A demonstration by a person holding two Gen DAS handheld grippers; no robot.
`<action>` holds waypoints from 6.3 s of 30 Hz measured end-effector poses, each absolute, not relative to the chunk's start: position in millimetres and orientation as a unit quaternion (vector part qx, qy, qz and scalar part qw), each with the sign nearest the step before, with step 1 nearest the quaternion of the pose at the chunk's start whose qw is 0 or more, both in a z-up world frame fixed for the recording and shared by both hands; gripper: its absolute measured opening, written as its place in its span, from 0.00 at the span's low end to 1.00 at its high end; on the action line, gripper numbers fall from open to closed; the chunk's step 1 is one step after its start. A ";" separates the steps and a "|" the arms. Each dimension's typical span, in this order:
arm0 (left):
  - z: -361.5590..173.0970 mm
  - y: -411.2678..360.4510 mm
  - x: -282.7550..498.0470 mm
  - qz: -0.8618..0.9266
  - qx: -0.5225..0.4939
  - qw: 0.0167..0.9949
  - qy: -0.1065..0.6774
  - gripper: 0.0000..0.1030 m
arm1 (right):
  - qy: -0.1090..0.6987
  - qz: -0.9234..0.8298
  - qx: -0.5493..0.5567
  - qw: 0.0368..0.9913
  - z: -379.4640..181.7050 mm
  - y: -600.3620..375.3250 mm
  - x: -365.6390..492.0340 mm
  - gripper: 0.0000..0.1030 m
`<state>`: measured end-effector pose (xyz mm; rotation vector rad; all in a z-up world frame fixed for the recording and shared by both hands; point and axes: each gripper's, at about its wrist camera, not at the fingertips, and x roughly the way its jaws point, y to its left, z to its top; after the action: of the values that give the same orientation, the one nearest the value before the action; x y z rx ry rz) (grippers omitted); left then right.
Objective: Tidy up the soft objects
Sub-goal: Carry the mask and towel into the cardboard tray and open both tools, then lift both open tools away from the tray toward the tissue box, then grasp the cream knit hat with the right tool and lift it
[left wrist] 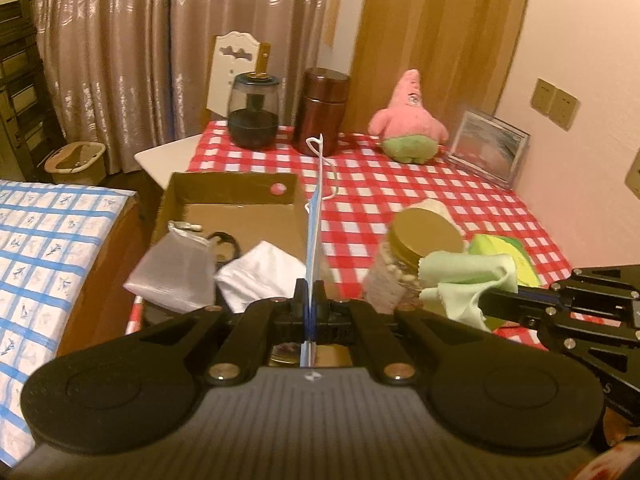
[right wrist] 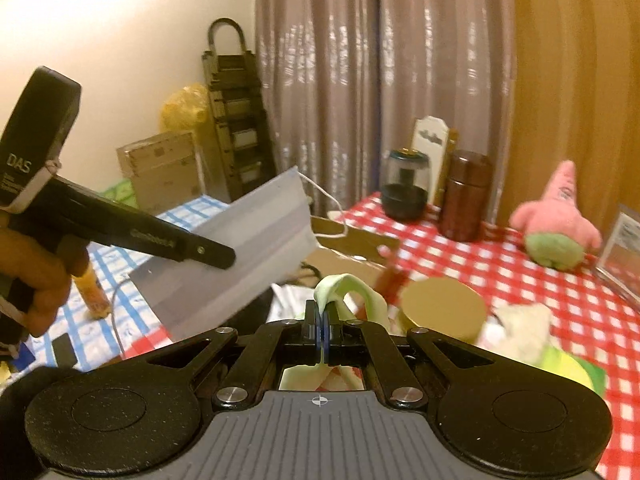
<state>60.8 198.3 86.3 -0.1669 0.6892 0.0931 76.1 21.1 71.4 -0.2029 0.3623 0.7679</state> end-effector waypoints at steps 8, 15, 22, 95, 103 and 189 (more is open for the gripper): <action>77.8 243.3 80.3 0.066 -0.092 0.932 0.345 0.00 | 0.179 0.390 -0.106 0.897 66.2 70.8 107.5 0.01; 67.5 274.1 113.3 0.067 -0.101 0.929 0.351 0.00 | 0.182 0.387 -0.114 0.897 55.0 107.8 144.0 0.01; 46.2 293.5 155.7 0.062 -0.123 0.922 0.360 0.00 | 0.202 0.373 -0.130 0.896 29.6 132.8 183.5 0.01; 75.0 147.9 56.0 0.031 -0.090 0.932 0.350 0.34 | 0.252 0.244 -0.066 0.934 25.3 -31.3 83.0 0.52; 63.6 109.3 58.4 -0.006 -0.081 0.928 0.363 0.38 | 0.268 0.209 -0.033 0.940 20.6 -73.6 76.6 0.52; 98.4 141.5 319.6 -0.230 0.129 0.877 0.401 0.86 | 0.163 0.179 -0.298 0.923 101.6 -105.9 289.7 0.03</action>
<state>319.6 141.5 98.4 0.2691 0.8357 -0.4795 289.7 -105.9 101.6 -0.6122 0.3347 0.3678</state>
